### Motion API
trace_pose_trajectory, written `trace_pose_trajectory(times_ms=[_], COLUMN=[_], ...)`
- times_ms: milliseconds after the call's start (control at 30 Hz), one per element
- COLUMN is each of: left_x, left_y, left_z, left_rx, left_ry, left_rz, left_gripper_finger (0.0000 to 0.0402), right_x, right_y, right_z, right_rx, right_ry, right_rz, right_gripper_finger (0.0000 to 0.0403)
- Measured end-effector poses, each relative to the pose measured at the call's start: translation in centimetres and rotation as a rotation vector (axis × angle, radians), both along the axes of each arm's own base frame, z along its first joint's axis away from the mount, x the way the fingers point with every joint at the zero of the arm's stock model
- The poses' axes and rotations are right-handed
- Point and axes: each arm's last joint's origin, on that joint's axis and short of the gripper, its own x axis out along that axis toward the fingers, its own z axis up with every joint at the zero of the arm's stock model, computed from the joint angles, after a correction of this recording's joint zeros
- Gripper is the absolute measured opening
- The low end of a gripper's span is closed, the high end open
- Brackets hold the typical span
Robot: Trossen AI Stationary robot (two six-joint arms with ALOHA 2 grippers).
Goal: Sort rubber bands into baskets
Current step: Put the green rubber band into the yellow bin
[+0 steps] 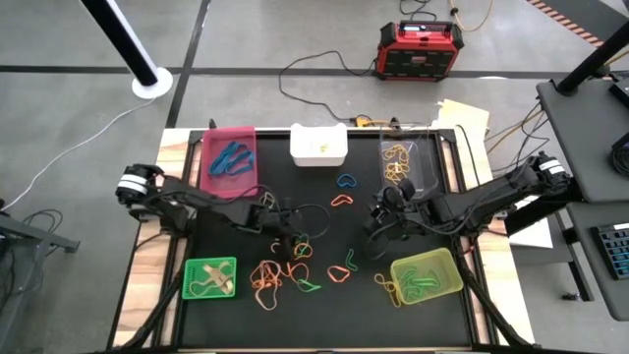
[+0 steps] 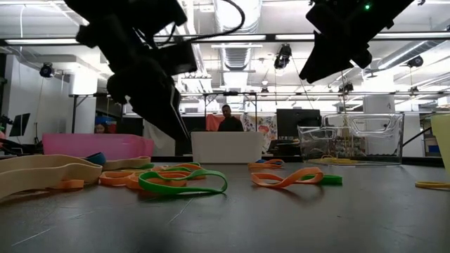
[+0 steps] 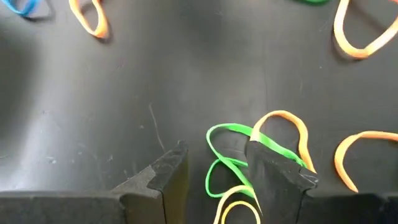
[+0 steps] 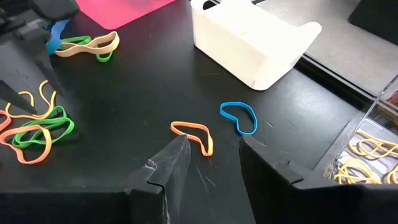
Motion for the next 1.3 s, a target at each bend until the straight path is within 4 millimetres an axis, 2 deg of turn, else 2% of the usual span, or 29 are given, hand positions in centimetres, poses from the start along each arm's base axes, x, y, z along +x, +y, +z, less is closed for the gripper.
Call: trace_pose_trajectory(times_ms=[533, 700, 933, 1300], left_x=[1.3, 1.3, 1.3, 1.8], left_y=[0.6, 0.7, 0.9, 0.7], left_z=[-2.9, -3.5, -3.2, -2.0], left_rx=[-0.005, -0.002, 0.027, 0.05], left_ry=[0.034, 0.052, 0.035, -0.013], left_rz=[-0.001, 0.004, 0.026, 0.037], left_gripper_finger=[0.0141, 0.0107, 0.0011, 0.0], right_x=[0.0, 0.0, 0.0, 0.0], right_y=[0.0, 0.0, 0.0, 0.0], right_z=[0.0, 0.0, 0.0, 0.0], right_rx=[0.0, 0.0, 0.0, 0.0], right_ry=[0.0, 0.0, 0.0, -0.001], right_rz=[0.001, 0.0, 0.0, 0.001], right_gripper_finger=[0.0136, 0.0132, 0.0128, 0.012])
